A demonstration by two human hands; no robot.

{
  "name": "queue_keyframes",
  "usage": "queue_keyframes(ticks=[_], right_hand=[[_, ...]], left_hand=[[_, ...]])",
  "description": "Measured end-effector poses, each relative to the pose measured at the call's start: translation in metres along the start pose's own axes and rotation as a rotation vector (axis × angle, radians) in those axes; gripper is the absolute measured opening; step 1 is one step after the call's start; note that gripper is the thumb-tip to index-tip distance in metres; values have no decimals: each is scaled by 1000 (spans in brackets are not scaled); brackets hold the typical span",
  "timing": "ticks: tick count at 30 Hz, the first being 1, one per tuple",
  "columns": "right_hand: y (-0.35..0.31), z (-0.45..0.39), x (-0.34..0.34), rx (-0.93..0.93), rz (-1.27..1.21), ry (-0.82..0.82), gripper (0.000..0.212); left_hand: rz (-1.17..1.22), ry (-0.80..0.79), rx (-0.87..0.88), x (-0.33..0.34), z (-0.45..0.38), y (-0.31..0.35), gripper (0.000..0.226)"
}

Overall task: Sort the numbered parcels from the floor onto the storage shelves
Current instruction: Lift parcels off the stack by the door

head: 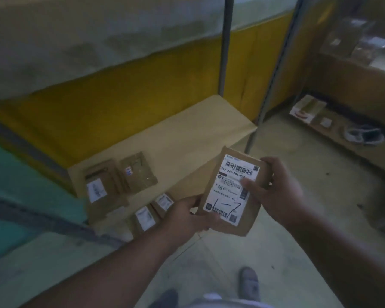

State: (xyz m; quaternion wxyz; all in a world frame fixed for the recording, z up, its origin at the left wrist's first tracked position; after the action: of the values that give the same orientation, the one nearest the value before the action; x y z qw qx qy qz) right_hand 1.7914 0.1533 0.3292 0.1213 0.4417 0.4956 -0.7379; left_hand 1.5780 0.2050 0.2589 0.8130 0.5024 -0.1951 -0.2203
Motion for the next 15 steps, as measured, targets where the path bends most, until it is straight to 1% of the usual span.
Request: queue_keyframes(ticks=[2,3,5,8,11,12,15], right_hand=[[-3,-39,6,-112,92,-103,50],[-5,-53,7,-158,141,-145,52],[-10,-80,11,-269,216,-240,62],[-29,-122,25,-377,252,-394,76],[-57,-152,50,-470,277,-487,84],[-65,-161,61,-499,300,-514,84],[-86,-188,91,-552,379,-579,81]], left_hand=[[84,161,-8,9,-7,-6,21],[110,226,-25,15,-8,-8,21],[165,380,-37,25,-9,-8,28],[190,620,-6,24,-18,0,38],[225,752,0,15,-28,2,31],[236,785,-15,10,-32,1,33],[233,832,-67,-12,-53,-2,55]])
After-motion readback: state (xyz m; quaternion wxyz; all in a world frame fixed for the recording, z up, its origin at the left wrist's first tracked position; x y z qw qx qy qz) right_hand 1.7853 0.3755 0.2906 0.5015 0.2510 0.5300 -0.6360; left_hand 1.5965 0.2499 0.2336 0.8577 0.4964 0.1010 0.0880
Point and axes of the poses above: each hand's wrist, its own z-axis away from the middle knuckle, its own x-axis out of the palm, y = z × x, the point moved 3 cm from there along -z, towards the middle knuckle, and after that the axes turned 12 degrees about z, right-handed, at the moved point
